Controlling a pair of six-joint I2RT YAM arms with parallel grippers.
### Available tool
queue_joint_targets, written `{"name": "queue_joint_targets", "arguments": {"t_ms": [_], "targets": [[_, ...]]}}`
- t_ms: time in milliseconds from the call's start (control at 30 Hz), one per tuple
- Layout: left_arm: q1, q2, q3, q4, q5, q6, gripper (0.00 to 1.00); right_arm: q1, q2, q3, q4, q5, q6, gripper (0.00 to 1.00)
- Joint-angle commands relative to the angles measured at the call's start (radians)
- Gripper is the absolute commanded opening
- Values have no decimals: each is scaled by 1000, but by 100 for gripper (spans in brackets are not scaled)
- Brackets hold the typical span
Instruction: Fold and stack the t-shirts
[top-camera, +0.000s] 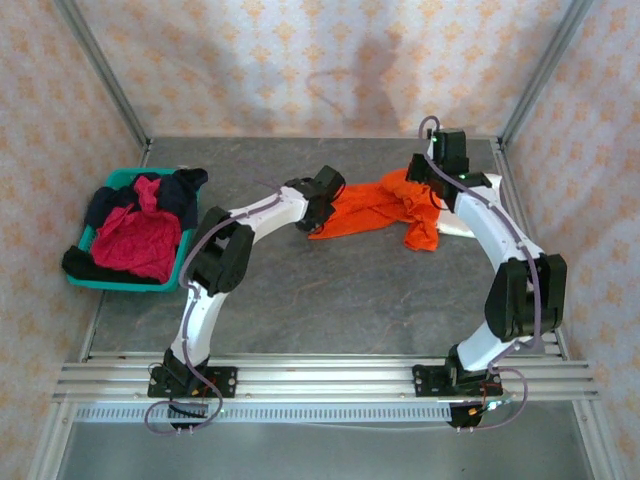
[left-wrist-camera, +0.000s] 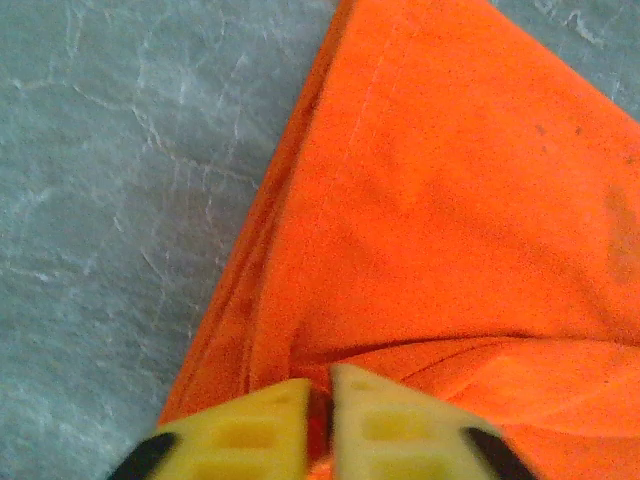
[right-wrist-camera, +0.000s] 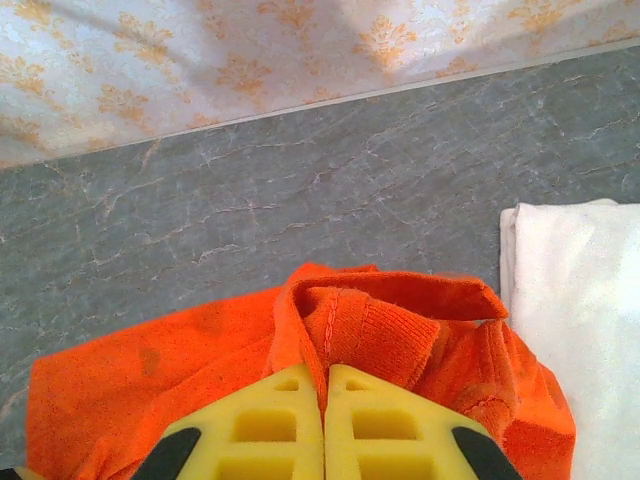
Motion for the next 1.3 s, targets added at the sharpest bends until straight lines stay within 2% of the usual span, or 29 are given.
{"name": "queue_joint_targets", "arguments": {"t_ms": [0,267,633,833,1033,1267], "targets": [[12,-7,12,-31,-19,-6,0,-8,-43,-17,3,27,-14,0],[14,-182,-66,-54,-158,59,0,-9,-144,-30,-19,25,-14,0],[22,-709,-340,-101,-392,116,0,-6,-523,-193,84,-242,-122,0],[40,-919,-341,-164,-492,181,0,-6,-636,-178,111,-348,-112,0],[70,-1028,-280,-220,-543,219,0,-6,-673,-165,193,-357,-108,0],[81,-1151,-258,-248,-611,247,0,-6,-767,-228,366,-439,-68,0]]}}
